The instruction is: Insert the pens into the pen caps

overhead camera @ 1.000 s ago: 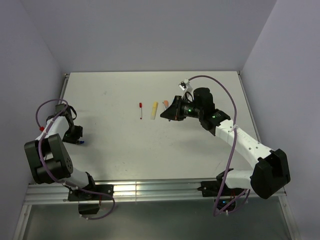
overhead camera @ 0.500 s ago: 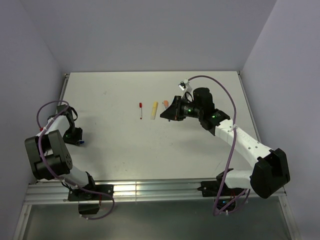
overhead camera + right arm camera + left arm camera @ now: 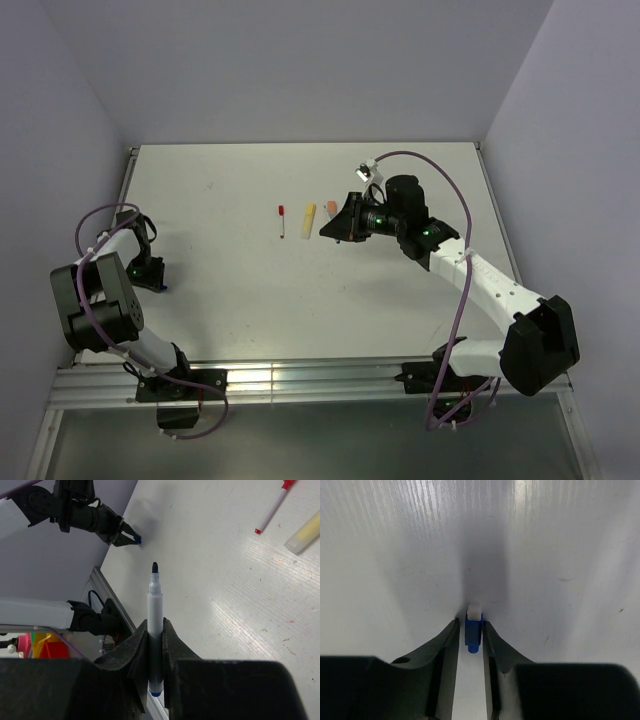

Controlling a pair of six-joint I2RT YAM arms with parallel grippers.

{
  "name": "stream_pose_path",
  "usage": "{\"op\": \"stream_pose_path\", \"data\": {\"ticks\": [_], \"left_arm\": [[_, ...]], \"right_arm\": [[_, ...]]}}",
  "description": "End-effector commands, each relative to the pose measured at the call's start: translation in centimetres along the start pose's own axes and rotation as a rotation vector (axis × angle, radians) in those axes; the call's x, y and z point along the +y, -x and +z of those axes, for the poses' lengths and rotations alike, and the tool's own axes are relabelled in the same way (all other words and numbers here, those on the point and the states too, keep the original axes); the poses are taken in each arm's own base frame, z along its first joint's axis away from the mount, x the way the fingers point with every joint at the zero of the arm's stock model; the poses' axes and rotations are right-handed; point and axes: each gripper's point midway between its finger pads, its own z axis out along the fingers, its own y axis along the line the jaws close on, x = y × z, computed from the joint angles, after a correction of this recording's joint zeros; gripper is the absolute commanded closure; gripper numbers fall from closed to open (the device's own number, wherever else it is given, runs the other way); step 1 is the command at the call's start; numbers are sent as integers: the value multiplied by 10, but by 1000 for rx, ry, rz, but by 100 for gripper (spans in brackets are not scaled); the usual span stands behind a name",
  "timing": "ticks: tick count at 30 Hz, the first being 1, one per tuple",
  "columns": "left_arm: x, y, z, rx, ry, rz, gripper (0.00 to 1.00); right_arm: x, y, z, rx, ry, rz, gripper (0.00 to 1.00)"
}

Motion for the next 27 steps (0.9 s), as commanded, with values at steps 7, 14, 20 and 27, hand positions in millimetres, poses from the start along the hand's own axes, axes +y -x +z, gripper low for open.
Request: {"op": "stream_pose_path", "data": {"ticks": [7, 14, 20, 27], "left_arm": [[-4, 1, 9, -5, -7, 35, 100], [-67, 7, -85, -92, -354, 232, 100], [-140, -59, -248, -155, -865, 517, 100], [-138, -156, -406, 0, -1512, 699, 100]], "right_arm": [[3, 6, 0, -5, 23, -49, 100], [5, 12, -7, -33, -1, -99, 100], [26, 12, -11, -79, 56, -146, 100], [65, 14, -12, -130, 221, -204, 100]]}}
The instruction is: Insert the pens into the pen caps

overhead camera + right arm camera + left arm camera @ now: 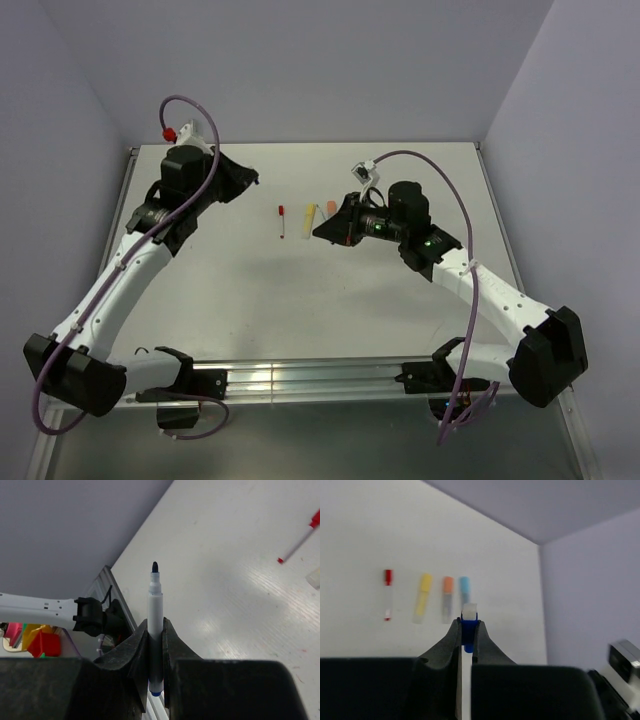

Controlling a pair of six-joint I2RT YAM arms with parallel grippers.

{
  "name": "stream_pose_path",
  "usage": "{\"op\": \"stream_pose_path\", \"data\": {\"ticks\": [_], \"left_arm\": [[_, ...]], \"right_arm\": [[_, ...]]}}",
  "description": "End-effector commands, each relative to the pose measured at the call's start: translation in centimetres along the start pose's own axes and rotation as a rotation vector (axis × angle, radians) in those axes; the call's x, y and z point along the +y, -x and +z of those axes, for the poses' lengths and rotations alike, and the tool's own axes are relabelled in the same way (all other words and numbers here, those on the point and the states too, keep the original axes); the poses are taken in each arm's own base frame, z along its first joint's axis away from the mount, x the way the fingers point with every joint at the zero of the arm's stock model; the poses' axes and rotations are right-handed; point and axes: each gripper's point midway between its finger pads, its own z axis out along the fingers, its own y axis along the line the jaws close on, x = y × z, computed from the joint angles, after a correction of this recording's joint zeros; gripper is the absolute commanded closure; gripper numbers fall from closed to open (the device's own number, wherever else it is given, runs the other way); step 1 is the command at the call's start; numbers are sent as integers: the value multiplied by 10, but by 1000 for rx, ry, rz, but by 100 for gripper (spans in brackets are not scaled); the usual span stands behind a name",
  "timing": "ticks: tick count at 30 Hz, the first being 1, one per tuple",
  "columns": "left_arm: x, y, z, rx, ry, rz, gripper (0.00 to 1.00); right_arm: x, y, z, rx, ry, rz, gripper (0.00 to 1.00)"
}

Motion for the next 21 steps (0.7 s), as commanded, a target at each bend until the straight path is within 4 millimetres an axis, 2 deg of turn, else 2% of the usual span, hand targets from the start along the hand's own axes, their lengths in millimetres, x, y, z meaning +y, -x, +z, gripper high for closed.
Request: {"op": "stream_pose_path", "data": {"ticks": [1, 5, 8, 14, 17, 21], "left_arm": [[-71, 1, -24, -9, -367, 42, 100], [-92, -15, -31, 40, -516, 47, 100], [-114, -24, -47, 57, -673, -4, 100], [-119, -25, -60, -4, -805, 5, 100], [-117, -32, -72, -4, -870, -15, 100], [-125, -33, -86, -8, -963, -8, 100]], "right_arm": [[34, 18, -2, -80, 127, -77, 100], [50, 21, 0, -123, 174, -85, 100], [55, 22, 7, -142, 184, -79, 100], [74, 22, 19, -127, 235, -61, 100], [75, 20, 24, -119, 241, -45, 100], [75, 20, 24, -129, 236, -43, 100]]}}
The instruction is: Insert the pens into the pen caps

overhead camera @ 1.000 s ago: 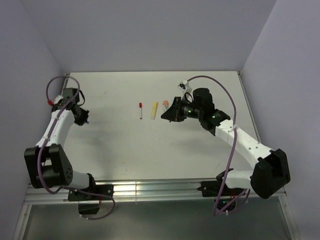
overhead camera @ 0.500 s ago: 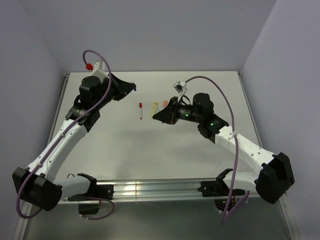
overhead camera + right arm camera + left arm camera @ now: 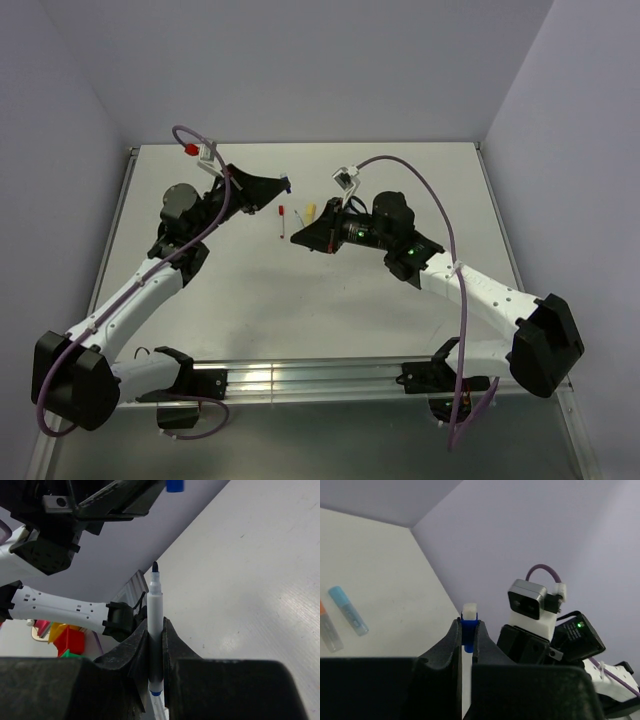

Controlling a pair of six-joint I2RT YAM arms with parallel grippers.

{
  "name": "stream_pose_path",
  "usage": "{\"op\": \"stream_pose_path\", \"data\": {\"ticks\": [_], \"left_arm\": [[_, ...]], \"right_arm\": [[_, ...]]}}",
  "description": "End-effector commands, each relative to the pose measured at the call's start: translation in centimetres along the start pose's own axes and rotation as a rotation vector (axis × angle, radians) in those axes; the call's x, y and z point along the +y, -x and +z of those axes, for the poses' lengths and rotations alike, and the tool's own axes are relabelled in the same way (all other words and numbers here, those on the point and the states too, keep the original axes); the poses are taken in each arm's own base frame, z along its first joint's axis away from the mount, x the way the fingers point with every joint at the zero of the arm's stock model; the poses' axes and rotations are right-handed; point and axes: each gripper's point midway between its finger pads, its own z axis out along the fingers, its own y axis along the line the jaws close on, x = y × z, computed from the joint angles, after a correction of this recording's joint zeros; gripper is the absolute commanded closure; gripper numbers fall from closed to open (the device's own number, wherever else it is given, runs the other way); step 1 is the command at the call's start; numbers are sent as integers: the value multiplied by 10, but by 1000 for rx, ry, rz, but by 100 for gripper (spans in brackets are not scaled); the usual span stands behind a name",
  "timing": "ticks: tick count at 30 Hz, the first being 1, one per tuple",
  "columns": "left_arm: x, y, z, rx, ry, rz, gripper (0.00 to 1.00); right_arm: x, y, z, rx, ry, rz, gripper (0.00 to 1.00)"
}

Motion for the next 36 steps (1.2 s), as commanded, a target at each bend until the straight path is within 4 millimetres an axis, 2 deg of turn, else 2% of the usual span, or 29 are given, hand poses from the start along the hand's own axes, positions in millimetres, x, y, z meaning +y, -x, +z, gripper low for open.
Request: {"op": "stream_pose_path", "data": {"ticks": [1, 9, 19, 36], "left_arm": [[-59, 14, -13, -48, -245, 64, 100], [-61, 4, -16, -10, -287, 62, 100], [-52, -11, -8, 37, -271, 54, 99], [-51, -19, -2, 66, -274, 57, 100]], "right_arm": [[23, 29, 1, -95, 55, -58, 100], [25, 36, -6, -128, 33, -86, 100], [29, 41, -13, -149, 30, -103, 100], [25, 40, -12, -146, 17, -102, 100]]}}
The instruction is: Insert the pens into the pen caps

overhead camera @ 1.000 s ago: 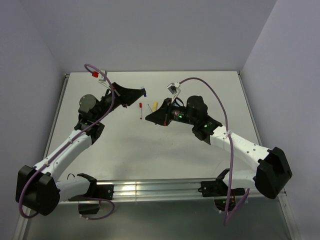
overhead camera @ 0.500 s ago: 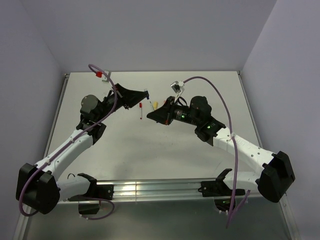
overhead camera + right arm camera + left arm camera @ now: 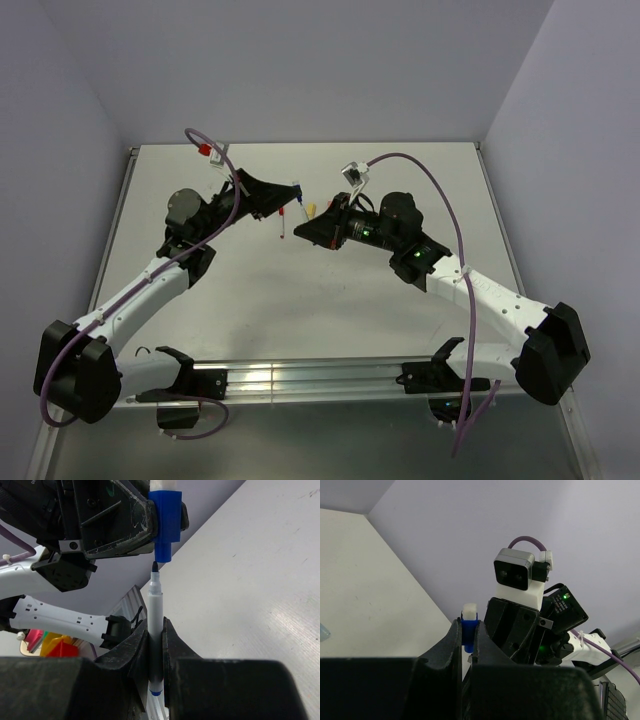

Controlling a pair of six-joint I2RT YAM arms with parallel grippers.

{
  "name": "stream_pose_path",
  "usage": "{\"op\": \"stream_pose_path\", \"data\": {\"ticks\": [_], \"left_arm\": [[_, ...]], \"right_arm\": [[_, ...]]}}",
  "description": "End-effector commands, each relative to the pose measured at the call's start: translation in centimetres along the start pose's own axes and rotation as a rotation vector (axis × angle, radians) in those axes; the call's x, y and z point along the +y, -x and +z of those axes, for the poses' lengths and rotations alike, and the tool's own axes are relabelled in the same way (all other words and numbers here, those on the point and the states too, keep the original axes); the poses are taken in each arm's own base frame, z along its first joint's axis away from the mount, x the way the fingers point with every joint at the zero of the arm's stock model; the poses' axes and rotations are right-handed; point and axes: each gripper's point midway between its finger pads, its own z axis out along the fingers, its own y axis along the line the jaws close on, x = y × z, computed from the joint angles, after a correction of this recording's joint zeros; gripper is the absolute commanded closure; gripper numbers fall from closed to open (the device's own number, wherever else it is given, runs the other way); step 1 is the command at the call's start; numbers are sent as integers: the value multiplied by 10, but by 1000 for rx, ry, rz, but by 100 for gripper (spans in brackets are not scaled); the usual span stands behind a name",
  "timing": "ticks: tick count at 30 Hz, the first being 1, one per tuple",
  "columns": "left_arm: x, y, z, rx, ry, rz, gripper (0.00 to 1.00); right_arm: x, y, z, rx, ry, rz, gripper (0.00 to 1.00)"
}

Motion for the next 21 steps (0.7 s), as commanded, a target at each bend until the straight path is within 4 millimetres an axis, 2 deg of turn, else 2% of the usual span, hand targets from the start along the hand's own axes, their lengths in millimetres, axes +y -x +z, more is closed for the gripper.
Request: {"op": "stream_pose_path", "data": {"ticks": [1, 21], "left_arm": [[-16, 3, 1, -4, -62, 57, 100], [-20, -9, 4, 29, -82, 56, 100]], "right_arm": [[16, 21, -4, -62, 37, -59, 100], [9, 30, -11, -98, -3, -64, 100]]}}
